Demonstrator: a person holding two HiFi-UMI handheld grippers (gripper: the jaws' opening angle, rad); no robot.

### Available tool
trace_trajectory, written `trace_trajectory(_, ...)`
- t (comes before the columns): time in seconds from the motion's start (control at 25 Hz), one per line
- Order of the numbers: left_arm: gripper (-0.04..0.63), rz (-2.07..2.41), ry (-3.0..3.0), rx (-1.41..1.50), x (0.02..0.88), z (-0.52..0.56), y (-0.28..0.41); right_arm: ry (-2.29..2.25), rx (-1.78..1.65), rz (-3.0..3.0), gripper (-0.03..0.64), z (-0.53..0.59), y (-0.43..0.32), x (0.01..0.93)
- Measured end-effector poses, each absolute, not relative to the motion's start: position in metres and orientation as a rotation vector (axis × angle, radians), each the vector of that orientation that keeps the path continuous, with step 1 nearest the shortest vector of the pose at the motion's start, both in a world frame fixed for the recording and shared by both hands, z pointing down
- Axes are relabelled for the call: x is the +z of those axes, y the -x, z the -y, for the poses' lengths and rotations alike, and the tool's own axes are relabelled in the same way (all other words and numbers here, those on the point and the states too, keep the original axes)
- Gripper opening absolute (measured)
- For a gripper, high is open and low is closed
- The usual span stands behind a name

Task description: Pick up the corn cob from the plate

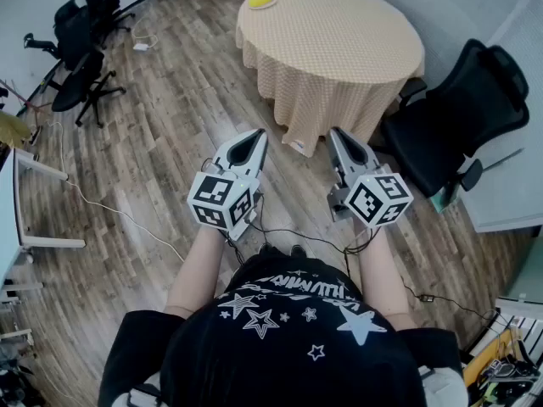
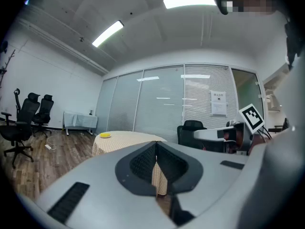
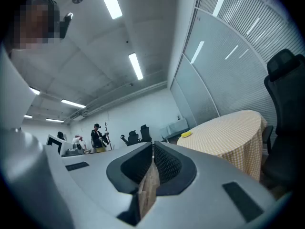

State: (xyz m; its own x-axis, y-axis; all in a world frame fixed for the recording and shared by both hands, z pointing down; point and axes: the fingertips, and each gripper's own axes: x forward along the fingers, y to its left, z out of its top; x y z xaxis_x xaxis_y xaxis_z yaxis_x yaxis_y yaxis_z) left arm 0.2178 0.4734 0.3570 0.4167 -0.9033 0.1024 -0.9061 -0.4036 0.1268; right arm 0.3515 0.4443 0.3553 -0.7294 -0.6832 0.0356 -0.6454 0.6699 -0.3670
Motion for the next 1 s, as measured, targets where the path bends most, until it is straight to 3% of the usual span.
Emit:
trace_trajectory(0.76,0.009,1.639,-2.462,0.012,0.375,-0.468,-0.176,0.99,-0.446,-2.87,0.037,-0.45,-0.307,0.361)
trace_trajectory(1.0,0.009,1.61,-2.452,0.011,0.387,-0.47,-0.152,1.047,-0.553,-2.812,0.038,-0.444,-0.299,0.381)
